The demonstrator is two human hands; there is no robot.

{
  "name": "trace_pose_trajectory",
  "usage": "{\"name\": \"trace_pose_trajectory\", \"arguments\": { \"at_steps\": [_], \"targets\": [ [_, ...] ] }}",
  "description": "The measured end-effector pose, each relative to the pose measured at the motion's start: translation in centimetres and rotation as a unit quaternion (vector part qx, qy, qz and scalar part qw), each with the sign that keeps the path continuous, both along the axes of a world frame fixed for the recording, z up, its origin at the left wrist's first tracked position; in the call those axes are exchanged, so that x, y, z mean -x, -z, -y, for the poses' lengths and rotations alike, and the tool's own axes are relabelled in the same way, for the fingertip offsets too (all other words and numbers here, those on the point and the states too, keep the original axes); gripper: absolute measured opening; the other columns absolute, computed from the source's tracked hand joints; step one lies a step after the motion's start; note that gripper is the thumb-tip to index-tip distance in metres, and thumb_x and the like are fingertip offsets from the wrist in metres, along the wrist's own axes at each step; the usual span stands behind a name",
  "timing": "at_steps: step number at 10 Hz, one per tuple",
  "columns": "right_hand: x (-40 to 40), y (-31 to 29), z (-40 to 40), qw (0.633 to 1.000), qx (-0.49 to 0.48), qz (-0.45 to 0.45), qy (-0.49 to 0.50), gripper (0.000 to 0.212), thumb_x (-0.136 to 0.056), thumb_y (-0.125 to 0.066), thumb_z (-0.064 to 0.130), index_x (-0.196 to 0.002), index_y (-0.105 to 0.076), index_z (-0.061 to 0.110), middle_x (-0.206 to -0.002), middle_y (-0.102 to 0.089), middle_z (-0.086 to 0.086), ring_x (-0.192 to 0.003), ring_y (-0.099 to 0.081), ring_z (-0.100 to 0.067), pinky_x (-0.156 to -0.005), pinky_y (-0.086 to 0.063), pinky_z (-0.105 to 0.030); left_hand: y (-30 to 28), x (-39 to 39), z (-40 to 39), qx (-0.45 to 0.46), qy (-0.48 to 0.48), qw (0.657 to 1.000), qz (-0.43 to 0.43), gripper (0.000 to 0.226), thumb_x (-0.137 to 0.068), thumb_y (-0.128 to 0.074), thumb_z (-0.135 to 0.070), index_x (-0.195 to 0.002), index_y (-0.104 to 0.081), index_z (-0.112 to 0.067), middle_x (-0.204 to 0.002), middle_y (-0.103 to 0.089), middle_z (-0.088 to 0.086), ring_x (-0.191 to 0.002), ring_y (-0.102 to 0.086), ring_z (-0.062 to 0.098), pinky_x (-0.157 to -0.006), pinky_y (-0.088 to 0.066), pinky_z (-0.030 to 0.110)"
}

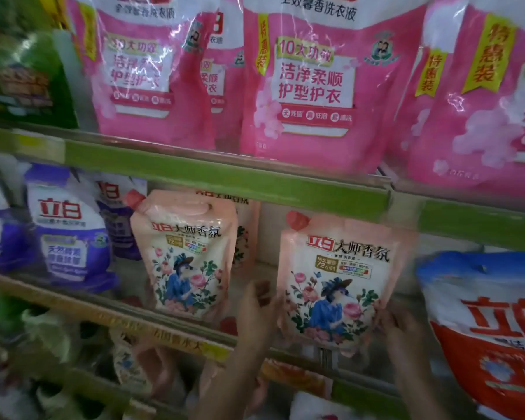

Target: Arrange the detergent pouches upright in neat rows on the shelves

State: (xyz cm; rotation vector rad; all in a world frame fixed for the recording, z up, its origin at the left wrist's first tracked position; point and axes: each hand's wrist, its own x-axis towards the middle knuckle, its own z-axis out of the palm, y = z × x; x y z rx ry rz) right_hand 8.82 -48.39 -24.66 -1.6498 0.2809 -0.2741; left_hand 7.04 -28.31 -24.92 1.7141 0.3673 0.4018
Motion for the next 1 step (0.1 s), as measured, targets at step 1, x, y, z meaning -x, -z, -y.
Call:
{"name": "trace_pose_trajectory", "arguments": {
  "at_steps": [1],
  "targets": [
    [1.42,0.46,0.64,0.999,-0.033,0.006,-0.008,0.022,-0.091,-0.052,0.009,-0.110,-0.061,0.014,-0.094,-0.065,-0.002,-0.081,-0.064,-0.022,-0.048,-0.050,-0.025,0.98,3.25,-0.52,0.039,-0.030,0.998,0.031,0.027,-0.081,-0.069,-0.020,-0.104,-0.054,-0.018,-0.102,-0.064,0.000,-0.096,-0.062,0.017,-0.084,-0.053,0.034]
  ]
}}
